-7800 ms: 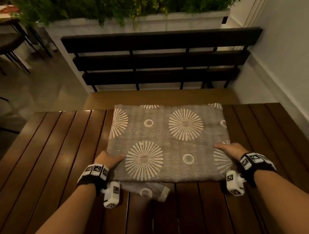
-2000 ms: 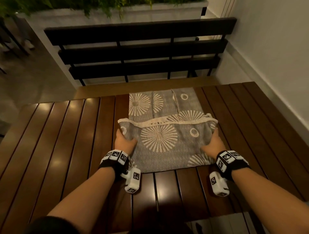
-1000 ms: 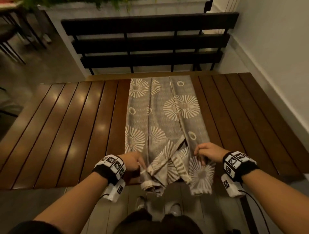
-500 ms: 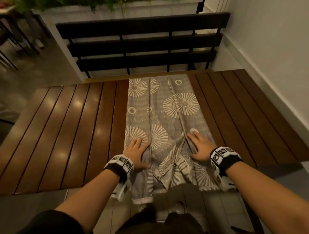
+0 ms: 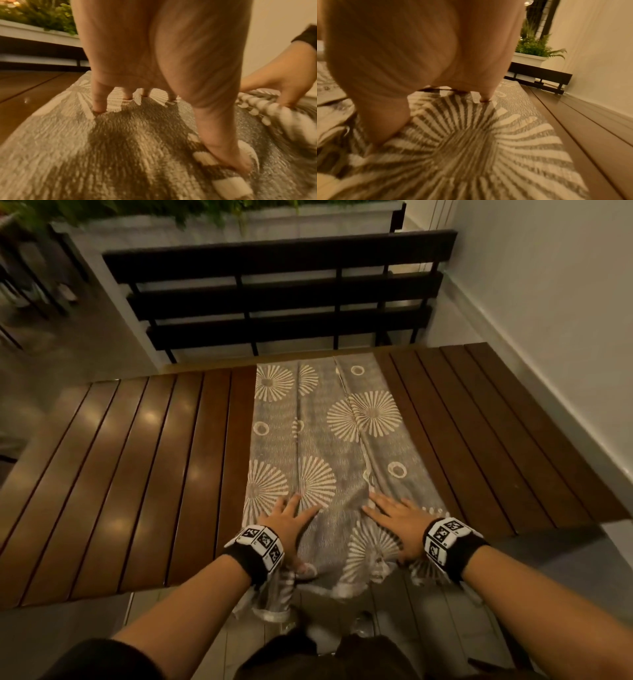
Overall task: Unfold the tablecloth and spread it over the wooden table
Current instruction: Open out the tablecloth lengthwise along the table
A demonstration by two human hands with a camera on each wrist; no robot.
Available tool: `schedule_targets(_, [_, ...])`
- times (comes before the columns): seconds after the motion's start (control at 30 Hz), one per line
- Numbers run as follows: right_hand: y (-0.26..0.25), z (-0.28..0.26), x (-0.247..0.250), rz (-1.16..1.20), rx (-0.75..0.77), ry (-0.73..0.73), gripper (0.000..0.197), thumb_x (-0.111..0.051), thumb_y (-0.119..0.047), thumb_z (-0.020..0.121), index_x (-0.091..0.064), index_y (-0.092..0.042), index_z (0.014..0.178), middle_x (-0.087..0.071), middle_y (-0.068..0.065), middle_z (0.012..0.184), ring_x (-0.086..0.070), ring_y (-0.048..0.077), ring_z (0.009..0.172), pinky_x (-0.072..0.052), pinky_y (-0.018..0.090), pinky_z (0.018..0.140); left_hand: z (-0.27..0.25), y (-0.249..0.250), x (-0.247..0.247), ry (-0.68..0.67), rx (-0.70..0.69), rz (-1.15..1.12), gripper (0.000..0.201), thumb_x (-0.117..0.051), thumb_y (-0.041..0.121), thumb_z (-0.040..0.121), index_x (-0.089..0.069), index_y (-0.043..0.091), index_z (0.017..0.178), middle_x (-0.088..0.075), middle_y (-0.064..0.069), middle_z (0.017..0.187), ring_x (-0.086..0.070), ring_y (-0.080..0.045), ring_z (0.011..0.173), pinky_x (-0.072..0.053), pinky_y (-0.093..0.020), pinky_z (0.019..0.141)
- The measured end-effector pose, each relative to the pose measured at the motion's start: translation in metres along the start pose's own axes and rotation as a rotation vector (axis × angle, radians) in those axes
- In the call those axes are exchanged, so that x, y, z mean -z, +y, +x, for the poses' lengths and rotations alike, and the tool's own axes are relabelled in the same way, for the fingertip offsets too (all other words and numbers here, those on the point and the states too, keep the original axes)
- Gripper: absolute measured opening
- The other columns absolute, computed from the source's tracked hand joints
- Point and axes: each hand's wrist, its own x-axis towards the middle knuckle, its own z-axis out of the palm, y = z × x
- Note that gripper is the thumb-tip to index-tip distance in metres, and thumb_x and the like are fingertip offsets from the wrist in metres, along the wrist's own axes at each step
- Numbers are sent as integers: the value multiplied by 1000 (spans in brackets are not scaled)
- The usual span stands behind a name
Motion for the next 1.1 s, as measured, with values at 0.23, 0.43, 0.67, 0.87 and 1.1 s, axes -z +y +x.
schedule_targets(0.23, [-10,-11,21,197,70,28,60,-60,-36,79,-46,-32,137,-31,6,145,-42,22,122,-40,36,100,-19,19,6,-30,-82,63,106,-80,59,59,-21,37,144,-18,-16,151,-15,-48,138,-33,-60,105])
schedule_targets(0.43, [-15,11,41,394,-140,309,31,-53,-40,88,-60,-16,106,-53,2,101,-56,21,89,-48,36,78,-8,0,31,188,12,-311,72,-63,66,74,-42,29,133,-38,-9,131,-42,-34,122,-44,-48,100])
schedule_targets(0.67, [-21,32,27,602,-420,247,29,-58,-15,88,-49,-5,114,-58,10,97,-59,27,90,-41,30,69,7,-2,19,260,202,-555,54,-64,26,83,-37,13,128,-57,-8,112,-57,-28,102,-50,-41,90])
schedule_targets(0.87, [-3,16,39,621,-383,423,18,-57,-17,84,-53,-17,101,-56,1,90,-59,23,84,-47,30,72,10,-3,31,402,145,-766,37,-57,13,84,-38,17,116,-56,-1,87,-55,-18,73,-42,-26,57])
schedule_targets(1.1, [2,20,35,453,-336,27,12,-51,-15,81,-42,-19,75,-51,5,75,-48,22,68,-36,30,55,21,0,14,122,-24,-574,26,-57,18,82,-42,29,100,-54,5,80,-55,-16,71,-44,-30,65])
